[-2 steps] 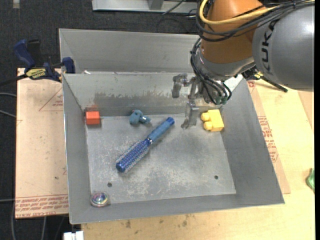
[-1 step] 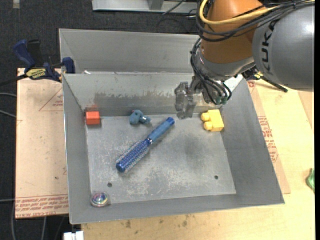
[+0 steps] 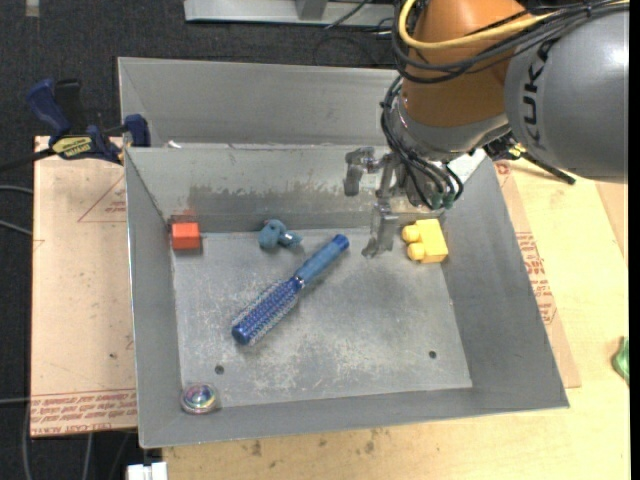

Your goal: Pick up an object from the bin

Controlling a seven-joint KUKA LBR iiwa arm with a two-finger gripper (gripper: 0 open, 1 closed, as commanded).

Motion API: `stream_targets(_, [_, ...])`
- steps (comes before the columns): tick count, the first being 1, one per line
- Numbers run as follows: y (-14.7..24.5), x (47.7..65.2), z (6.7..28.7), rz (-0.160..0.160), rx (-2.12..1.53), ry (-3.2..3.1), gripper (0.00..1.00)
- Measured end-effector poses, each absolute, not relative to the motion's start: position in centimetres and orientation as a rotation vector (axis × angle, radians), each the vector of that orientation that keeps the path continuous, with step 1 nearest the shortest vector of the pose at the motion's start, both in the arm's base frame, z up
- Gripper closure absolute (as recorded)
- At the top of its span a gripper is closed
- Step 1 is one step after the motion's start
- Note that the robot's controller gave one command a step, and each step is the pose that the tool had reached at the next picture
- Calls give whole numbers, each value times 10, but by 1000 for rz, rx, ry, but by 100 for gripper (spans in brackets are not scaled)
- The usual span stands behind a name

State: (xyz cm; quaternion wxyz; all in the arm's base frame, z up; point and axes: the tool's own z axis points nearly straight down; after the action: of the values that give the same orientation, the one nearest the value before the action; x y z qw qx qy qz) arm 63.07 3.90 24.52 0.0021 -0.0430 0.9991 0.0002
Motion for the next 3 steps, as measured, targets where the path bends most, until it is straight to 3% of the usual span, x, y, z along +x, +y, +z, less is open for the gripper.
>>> stream_targets(1, [45,629,151,2,-338,3129,0])
stream_targets(2, [45,631,155,2,-336,3121,100])
stream_targets(3, [45,631,155,2,-336,3121,0])
